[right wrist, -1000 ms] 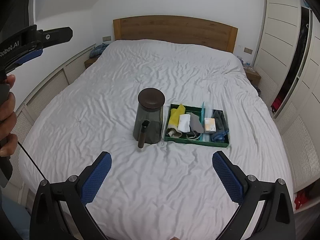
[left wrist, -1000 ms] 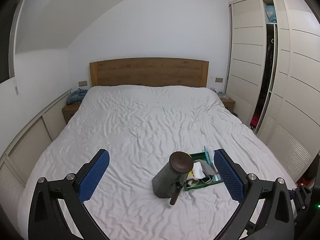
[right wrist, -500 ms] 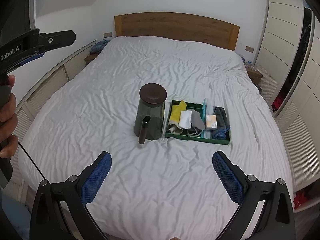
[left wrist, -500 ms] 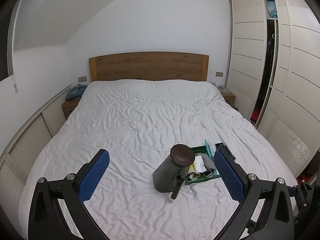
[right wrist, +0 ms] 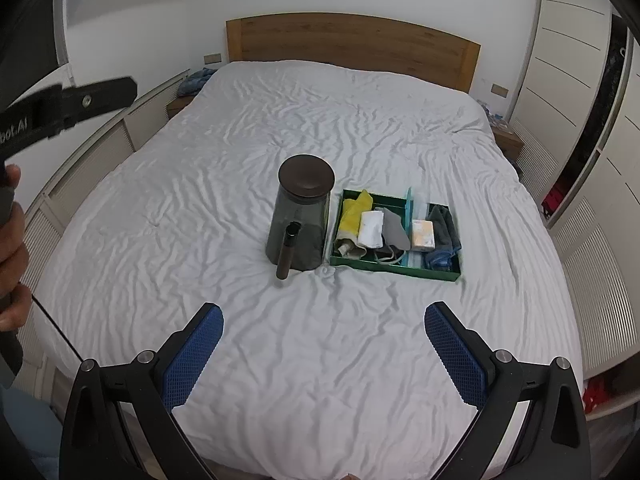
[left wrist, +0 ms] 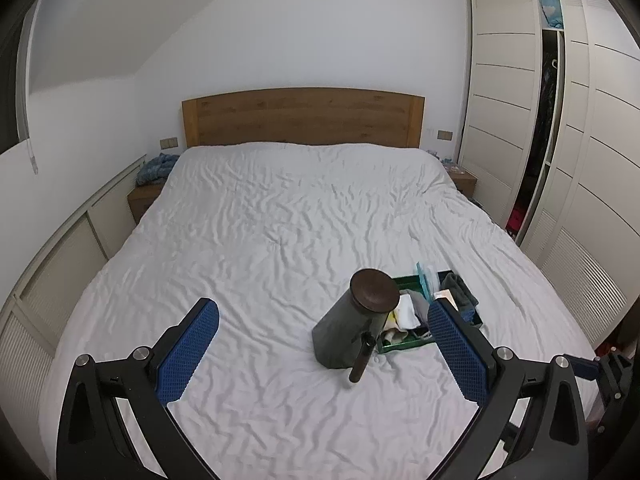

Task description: Organize soft objects

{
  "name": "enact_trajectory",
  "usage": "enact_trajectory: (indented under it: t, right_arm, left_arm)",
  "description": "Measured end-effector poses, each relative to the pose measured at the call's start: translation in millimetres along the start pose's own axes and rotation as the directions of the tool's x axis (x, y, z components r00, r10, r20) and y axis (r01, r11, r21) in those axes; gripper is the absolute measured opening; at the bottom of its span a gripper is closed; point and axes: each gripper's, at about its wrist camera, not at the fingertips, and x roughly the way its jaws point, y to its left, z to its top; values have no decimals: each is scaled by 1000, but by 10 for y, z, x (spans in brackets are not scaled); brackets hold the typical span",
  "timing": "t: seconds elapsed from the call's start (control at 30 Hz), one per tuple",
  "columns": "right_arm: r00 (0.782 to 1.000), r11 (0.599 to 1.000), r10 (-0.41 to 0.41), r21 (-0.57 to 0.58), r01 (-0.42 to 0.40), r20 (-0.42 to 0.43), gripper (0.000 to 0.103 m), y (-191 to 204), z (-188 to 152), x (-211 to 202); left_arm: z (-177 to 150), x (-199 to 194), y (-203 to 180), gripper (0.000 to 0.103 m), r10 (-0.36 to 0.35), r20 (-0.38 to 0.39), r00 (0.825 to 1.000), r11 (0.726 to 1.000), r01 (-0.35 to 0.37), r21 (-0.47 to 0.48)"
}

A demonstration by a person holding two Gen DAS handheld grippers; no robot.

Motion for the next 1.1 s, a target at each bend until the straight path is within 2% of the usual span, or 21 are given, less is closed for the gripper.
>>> enact_trajectory:
  t: [1.1]
  right_arm:
    - [1000, 1000, 5, -8, -5, -14, 103, -41, 37, 56]
  left_arm:
    - [-82, 79, 32, 102, -20, -21, 1000, 1000, 20, 12]
